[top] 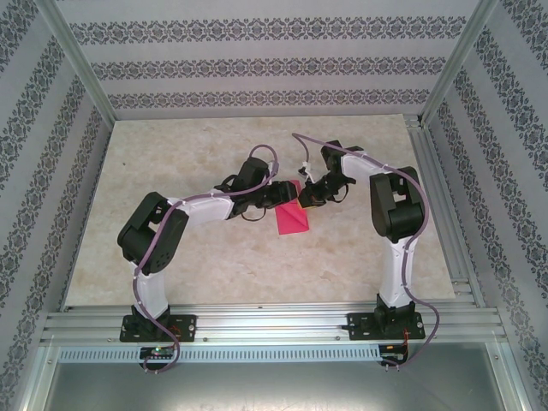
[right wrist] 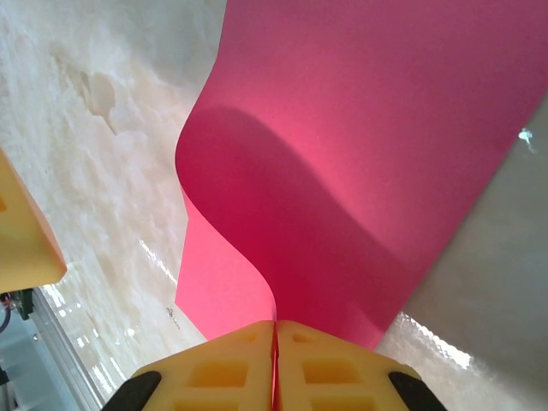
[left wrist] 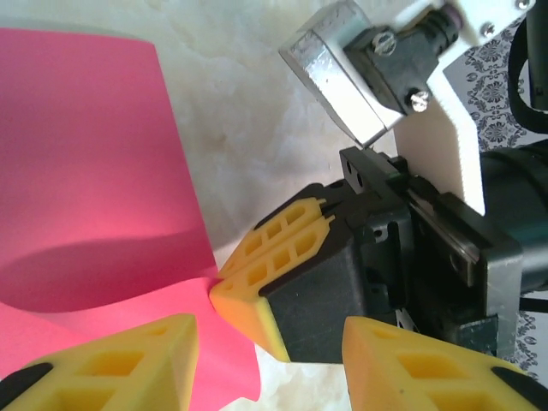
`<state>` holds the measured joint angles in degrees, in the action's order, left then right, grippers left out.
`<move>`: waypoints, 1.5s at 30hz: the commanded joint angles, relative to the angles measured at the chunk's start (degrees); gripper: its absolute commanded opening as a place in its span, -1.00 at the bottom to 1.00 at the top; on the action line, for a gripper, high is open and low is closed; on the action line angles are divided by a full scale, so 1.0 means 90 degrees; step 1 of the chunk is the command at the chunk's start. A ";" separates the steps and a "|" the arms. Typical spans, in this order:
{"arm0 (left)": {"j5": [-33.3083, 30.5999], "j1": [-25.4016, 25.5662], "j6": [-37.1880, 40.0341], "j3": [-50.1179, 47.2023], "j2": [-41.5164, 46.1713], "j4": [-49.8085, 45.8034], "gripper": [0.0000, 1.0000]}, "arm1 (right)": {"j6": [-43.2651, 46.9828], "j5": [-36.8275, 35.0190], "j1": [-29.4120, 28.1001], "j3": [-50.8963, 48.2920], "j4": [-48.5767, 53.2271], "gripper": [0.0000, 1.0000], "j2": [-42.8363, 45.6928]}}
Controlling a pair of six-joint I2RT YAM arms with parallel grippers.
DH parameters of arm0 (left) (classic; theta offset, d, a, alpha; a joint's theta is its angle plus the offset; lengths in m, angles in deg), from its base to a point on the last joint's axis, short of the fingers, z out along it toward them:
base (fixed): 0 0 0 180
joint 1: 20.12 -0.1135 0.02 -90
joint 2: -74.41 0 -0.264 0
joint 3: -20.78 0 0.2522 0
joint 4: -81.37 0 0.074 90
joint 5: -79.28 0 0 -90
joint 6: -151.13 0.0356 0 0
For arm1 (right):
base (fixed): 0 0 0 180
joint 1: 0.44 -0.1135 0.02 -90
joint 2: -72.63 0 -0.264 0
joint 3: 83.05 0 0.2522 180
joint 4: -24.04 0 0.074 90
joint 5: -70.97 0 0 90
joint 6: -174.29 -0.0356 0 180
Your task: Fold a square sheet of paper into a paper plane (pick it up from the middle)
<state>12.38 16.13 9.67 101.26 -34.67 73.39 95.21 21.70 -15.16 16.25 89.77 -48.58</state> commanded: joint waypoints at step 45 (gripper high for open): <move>-0.0207 0.0264 0.0050 -0.0021 -0.0142 -0.0015 -0.24 | 0.1170 0.0238 0.0014 0.0982 0.0730 -0.81 -0.0897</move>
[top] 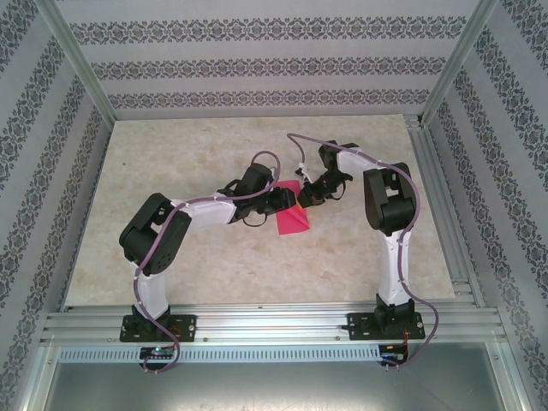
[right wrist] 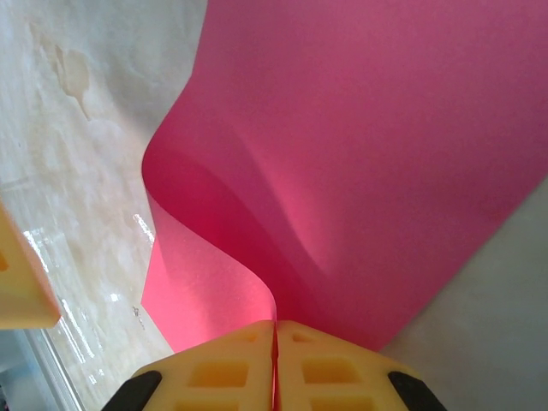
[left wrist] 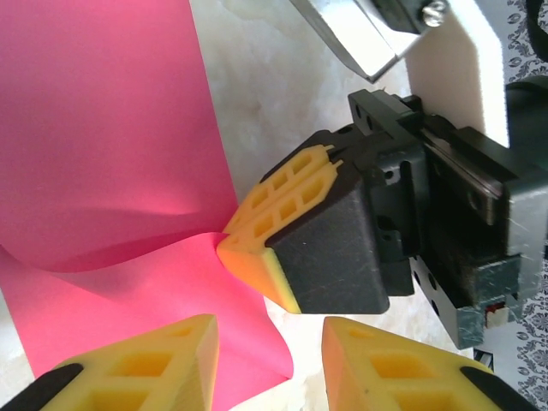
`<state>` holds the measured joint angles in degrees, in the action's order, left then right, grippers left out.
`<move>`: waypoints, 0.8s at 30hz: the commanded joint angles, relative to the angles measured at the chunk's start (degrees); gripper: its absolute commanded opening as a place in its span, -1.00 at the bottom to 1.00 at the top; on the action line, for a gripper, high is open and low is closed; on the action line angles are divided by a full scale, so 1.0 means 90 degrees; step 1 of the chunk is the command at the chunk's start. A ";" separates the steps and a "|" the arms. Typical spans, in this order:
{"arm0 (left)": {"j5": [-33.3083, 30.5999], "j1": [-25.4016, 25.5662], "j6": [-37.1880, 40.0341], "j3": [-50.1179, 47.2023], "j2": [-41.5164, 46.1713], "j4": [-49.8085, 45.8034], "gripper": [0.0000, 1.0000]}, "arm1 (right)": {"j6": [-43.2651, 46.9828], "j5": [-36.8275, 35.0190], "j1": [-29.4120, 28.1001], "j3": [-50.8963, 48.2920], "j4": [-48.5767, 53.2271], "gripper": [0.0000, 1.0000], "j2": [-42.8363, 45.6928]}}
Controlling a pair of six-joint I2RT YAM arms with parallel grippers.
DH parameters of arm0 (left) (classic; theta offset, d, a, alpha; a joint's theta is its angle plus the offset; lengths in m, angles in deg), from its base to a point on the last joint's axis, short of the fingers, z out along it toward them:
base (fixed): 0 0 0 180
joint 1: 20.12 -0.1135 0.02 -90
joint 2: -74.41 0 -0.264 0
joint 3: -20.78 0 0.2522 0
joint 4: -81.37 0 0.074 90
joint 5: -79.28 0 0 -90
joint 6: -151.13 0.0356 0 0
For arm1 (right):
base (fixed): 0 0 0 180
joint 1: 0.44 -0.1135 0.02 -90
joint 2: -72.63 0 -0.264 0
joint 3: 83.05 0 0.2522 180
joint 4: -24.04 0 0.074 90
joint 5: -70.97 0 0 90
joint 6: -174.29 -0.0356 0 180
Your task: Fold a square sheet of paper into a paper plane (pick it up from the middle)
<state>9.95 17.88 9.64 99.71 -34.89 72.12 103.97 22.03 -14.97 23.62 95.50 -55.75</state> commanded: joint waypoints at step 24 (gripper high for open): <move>0.0178 0.0087 -0.0498 0.0272 -0.0758 0.0790 -0.28 | 0.0089 0.0206 0.0050 0.0166 0.0069 -0.81 -0.0157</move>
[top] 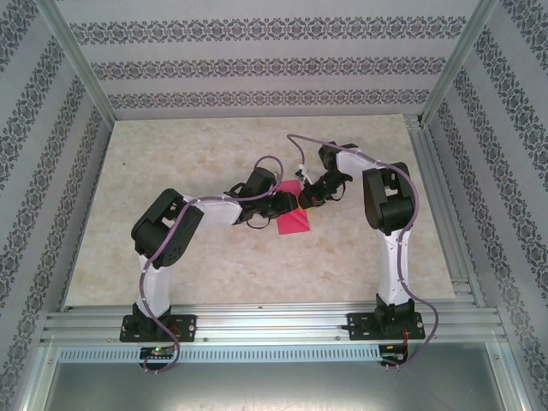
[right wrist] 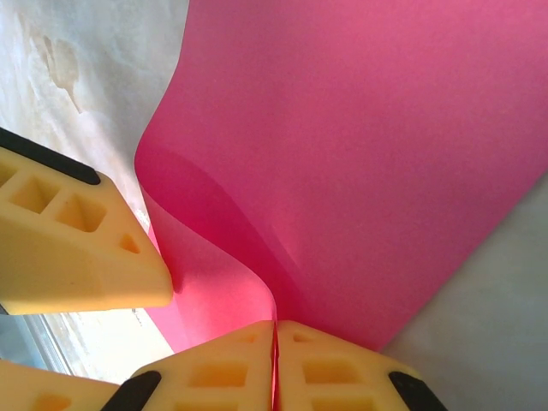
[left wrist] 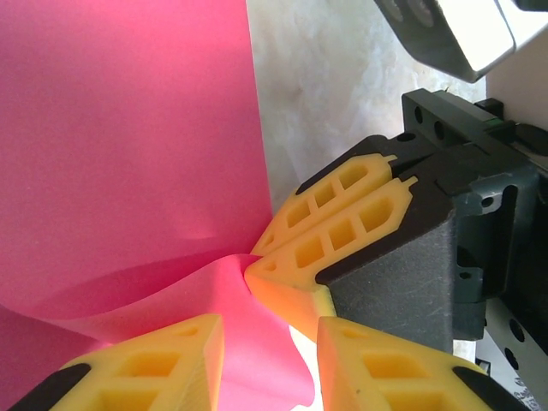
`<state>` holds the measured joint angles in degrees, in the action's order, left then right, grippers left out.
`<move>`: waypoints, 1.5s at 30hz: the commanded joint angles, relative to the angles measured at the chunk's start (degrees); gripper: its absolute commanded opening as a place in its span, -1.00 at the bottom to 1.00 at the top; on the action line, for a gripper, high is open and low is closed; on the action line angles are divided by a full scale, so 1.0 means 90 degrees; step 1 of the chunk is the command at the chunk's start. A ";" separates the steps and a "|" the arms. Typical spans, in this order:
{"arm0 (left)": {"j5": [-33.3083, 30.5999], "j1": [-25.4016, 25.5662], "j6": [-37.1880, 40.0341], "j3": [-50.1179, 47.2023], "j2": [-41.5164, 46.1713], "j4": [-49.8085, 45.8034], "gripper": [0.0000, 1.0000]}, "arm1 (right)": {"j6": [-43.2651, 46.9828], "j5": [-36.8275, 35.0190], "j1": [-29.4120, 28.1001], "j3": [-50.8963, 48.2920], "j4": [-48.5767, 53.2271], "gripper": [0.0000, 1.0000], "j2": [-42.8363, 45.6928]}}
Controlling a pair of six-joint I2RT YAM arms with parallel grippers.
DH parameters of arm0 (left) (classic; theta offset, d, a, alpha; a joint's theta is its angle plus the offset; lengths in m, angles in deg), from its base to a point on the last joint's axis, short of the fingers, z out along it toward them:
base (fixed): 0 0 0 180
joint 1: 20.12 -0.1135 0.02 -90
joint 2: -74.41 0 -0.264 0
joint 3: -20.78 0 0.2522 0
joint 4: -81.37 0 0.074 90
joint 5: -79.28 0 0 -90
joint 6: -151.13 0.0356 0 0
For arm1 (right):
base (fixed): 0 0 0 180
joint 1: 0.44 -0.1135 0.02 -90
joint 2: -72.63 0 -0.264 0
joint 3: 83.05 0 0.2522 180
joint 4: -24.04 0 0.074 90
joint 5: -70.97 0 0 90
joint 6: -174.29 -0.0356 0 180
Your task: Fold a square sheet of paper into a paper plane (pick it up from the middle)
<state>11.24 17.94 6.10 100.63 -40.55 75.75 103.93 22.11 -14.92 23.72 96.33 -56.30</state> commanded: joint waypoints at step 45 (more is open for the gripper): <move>-0.0352 0.0053 -0.0409 -0.0146 -0.0271 0.0396 -0.82 | -0.0063 0.0203 0.0126 0.0193 -0.0086 -0.80 -0.0090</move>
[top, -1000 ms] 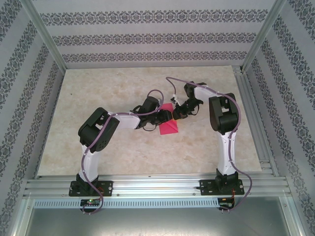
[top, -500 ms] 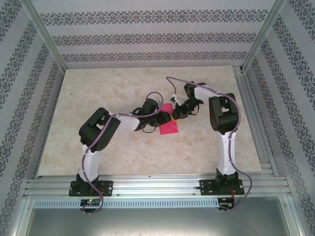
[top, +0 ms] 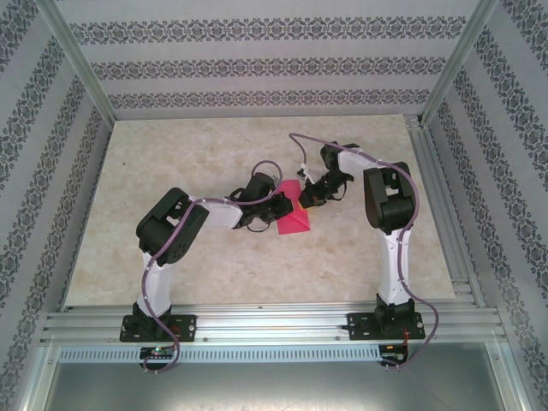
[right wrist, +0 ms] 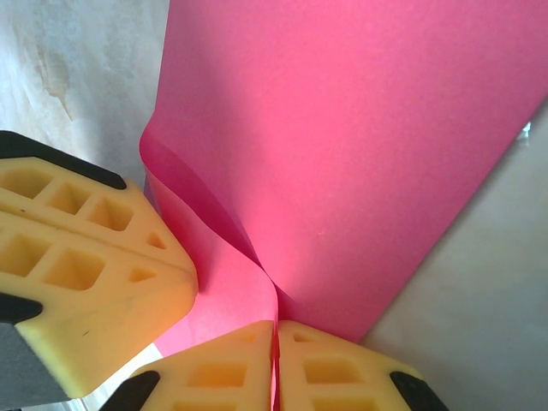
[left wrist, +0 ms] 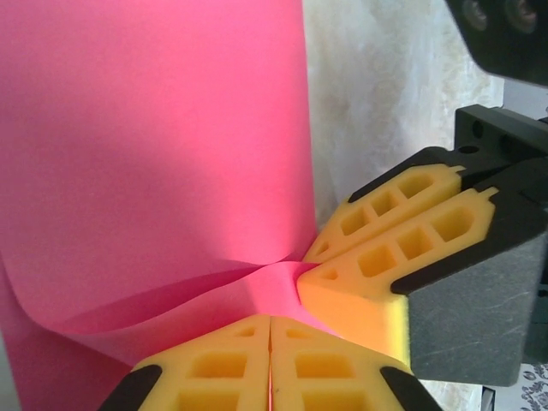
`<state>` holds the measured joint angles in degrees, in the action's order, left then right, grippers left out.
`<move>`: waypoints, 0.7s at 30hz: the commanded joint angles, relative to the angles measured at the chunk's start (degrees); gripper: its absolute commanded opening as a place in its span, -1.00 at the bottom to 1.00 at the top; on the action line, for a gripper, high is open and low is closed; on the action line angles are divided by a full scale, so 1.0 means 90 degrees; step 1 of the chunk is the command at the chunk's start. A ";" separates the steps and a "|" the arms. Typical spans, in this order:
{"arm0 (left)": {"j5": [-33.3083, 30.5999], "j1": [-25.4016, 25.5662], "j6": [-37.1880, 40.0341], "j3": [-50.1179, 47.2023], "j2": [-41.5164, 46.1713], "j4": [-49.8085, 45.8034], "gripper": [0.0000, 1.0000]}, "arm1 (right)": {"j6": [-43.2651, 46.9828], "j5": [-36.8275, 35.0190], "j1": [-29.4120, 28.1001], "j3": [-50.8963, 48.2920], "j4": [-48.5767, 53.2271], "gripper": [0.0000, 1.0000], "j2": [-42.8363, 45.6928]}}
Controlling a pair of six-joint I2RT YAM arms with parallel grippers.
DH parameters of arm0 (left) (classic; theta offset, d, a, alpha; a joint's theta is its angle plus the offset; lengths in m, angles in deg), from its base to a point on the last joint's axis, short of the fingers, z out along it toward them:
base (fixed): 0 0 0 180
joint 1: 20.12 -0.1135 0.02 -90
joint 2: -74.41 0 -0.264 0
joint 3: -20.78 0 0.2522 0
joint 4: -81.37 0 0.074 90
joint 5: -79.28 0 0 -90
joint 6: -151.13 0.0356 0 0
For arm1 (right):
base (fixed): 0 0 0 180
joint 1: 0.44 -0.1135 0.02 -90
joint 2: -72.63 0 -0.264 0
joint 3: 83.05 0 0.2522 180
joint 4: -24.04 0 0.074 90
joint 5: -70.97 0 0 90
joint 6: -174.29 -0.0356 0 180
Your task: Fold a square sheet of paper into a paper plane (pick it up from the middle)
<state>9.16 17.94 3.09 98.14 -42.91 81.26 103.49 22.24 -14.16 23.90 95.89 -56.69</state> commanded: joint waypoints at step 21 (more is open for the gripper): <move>-0.0241 0.0068 -0.0109 0.0125 -0.0197 -0.0605 -0.86 | -0.1416 -0.0073 0.0190 -0.0631 -0.0994 -0.41 0.1233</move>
<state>8.18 17.94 2.87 98.86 -43.31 77.61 96.87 22.18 -13.63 21.12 92.00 -52.86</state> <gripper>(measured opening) 0.073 0.284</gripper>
